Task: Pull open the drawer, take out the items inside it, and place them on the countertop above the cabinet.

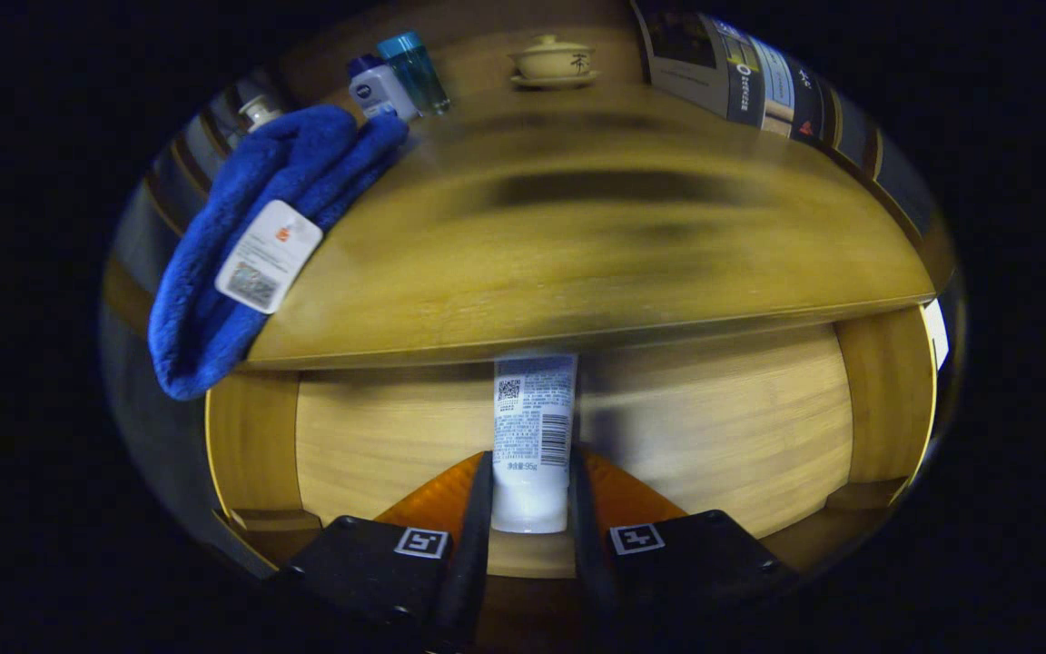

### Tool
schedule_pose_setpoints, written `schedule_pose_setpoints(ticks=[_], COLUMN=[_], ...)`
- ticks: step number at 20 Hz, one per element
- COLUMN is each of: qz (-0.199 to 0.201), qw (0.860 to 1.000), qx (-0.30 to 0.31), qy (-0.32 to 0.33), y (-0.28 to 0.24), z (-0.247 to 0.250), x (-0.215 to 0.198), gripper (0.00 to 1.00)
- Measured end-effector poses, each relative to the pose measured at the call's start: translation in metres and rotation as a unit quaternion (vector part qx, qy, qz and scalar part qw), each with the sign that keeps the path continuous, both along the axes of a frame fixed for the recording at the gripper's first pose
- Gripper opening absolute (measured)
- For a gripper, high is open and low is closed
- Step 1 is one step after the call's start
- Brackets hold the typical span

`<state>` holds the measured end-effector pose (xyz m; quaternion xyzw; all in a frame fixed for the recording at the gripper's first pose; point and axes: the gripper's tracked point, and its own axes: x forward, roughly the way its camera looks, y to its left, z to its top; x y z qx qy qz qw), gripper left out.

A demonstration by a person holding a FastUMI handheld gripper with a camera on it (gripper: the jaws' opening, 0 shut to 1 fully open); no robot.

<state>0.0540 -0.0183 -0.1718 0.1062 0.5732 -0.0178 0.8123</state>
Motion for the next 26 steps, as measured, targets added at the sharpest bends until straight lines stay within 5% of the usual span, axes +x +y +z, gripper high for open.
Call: schedule_pose_setpoints(ticks=[11,18,23,26], qz=[0.049,0.017,0.022,0.011], qw=[0.995,0.985,0.982,0.967], qx=[-0.016,0.003,0.007,-0.009], qy=[-0.087,-0.172,-0.187,-0.254], y=[-0.020,-0.023,-0.016,-0.018], z=[0.067,0.101,0.101,0.120], x=[-0.060,-0.036,-0.064,-0.062], gripper=[0.51,0.50,0.50,0.50])
